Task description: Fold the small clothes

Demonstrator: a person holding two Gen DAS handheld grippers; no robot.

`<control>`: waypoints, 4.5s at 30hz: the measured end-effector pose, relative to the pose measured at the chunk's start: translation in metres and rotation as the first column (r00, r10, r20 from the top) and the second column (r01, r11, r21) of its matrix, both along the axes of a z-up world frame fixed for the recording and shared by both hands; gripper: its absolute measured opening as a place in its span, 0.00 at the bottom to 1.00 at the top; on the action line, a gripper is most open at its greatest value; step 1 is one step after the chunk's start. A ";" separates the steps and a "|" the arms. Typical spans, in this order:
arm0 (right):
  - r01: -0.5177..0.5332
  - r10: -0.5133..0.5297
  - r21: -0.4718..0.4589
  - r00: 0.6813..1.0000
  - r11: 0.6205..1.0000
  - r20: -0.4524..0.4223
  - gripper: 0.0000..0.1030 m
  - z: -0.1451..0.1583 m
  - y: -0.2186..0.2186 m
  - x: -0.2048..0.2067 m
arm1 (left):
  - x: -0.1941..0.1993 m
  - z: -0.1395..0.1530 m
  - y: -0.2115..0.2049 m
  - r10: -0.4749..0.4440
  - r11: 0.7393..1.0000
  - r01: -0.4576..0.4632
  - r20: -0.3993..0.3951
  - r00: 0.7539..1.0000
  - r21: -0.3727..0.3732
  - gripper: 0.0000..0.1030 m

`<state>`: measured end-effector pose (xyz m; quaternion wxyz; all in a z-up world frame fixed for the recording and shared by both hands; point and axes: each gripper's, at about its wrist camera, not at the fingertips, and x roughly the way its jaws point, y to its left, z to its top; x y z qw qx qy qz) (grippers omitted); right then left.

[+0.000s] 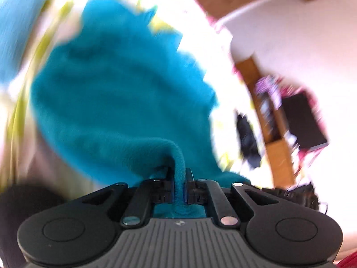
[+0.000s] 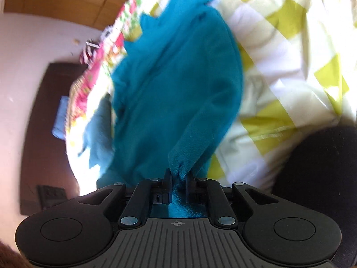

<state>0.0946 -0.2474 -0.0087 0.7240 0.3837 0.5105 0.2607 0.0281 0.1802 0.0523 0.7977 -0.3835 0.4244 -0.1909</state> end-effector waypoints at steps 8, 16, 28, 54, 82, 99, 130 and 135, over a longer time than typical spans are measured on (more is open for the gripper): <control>0.241 -0.278 0.164 0.922 0.957 0.268 0.11 0.060 0.021 0.151 | 0.180 0.026 0.060 0.173 0.985 -0.173 0.227 0.958 -0.020 0.21; 0.457 -0.449 0.024 0.862 0.889 0.234 0.62 -0.007 0.049 0.260 | 0.234 -0.044 0.087 0.372 0.919 -0.382 0.108 0.922 0.100 0.47; 0.337 -0.065 -0.444 0.849 0.830 0.524 0.61 -0.006 0.071 0.188 | 0.167 -0.069 0.093 0.384 0.852 -0.388 0.085 0.920 0.351 0.70; 0.177 0.016 -0.492 0.932 0.852 0.362 0.27 -0.037 0.044 0.154 | 0.128 -0.078 0.053 0.132 0.847 -0.151 0.073 0.989 0.510 0.46; 0.271 0.105 -0.664 0.877 0.697 0.468 0.31 0.020 0.007 0.039 | 0.022 -0.034 0.005 0.170 0.786 -0.177 0.068 0.983 0.593 0.54; -0.013 0.230 -0.470 0.883 0.883 0.408 0.29 0.003 0.179 0.229 | 0.147 -0.054 0.024 0.204 0.622 -0.212 0.106 0.973 0.754 0.61; -0.026 0.374 -0.595 0.800 0.803 0.470 0.36 0.067 0.179 0.166 | 0.064 -0.060 0.002 0.057 0.872 -0.093 0.088 0.994 0.480 0.66; 0.178 0.144 -0.680 0.910 0.712 0.389 0.38 0.044 0.045 0.103 | 0.059 -0.061 0.000 0.088 0.868 -0.104 0.055 0.995 0.485 0.65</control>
